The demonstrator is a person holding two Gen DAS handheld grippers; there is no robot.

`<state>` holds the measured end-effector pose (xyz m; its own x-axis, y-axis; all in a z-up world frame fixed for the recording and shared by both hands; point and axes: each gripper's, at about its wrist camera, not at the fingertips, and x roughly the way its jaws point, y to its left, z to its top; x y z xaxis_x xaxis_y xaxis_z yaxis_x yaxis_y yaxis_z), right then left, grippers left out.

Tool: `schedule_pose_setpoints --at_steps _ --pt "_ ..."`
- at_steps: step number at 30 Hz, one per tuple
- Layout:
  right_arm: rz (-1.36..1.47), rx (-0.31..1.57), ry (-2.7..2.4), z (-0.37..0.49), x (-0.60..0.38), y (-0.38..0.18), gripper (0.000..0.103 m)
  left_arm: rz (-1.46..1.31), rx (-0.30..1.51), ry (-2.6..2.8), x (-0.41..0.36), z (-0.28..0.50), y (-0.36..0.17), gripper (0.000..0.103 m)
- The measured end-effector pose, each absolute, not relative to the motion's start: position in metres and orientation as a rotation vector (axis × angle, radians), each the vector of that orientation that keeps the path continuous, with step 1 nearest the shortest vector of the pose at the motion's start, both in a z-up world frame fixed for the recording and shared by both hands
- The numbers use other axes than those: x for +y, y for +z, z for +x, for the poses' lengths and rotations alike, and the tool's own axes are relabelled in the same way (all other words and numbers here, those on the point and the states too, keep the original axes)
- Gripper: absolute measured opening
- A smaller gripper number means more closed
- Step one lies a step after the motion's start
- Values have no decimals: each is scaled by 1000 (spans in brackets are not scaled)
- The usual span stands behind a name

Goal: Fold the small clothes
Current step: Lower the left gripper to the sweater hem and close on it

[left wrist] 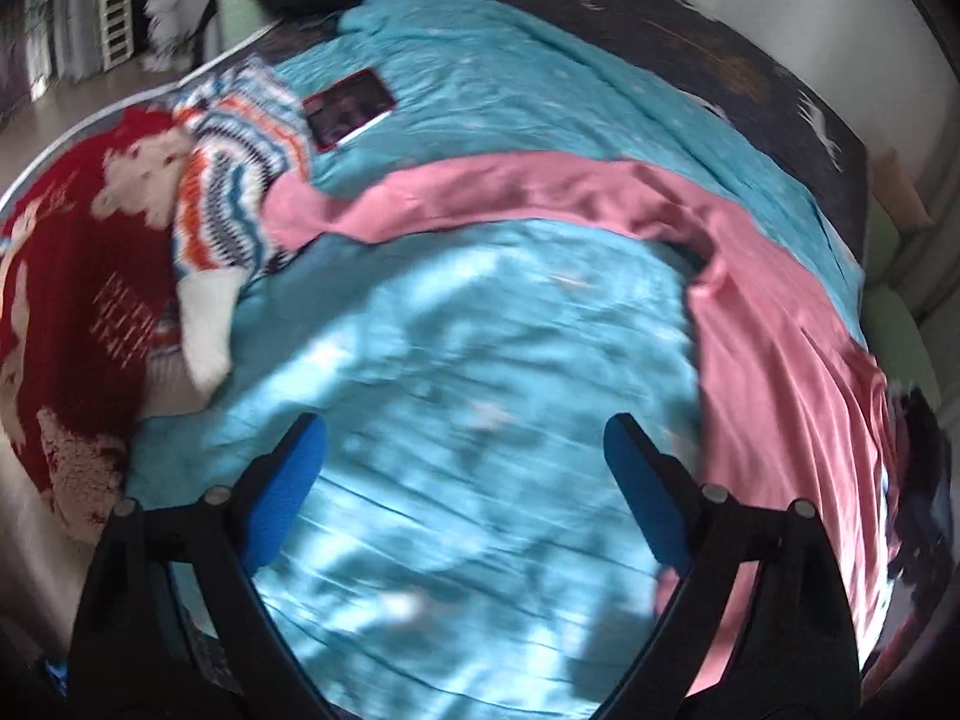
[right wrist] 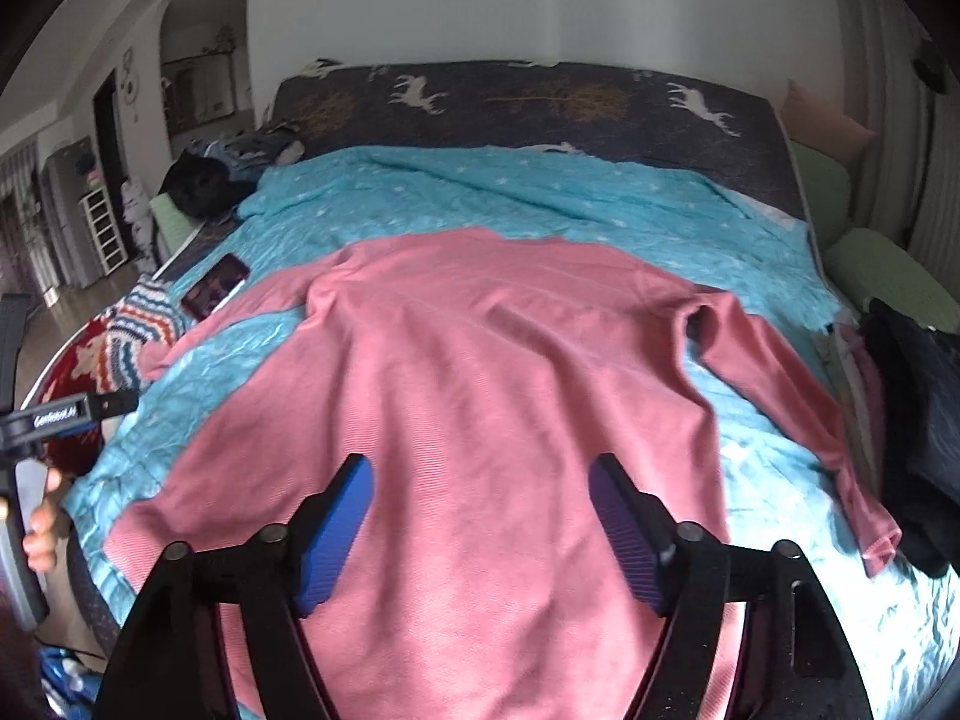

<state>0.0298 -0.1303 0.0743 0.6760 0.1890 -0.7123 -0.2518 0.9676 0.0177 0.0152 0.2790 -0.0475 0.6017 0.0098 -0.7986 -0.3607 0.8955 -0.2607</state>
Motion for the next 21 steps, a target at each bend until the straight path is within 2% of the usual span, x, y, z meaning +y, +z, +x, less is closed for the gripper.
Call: schedule_pose_setpoints --at_steps 7,18,19,20,21 --pt "-103 823 287 40 -106 66 74 -719 972 202 353 46 -77 78" --pt "-117 855 253 51 -98 61 74 -1169 970 232 415 116 -134 78" --pt "-119 856 248 51 -99 61 74 -1202 959 255 420 121 -138 73" --pt "-122 856 244 52 -99 61 74 -1218 956 265 423 123 -140 62" --pt "-125 856 239 53 -100 61 74 -1250 957 265 426 128 -145 56"
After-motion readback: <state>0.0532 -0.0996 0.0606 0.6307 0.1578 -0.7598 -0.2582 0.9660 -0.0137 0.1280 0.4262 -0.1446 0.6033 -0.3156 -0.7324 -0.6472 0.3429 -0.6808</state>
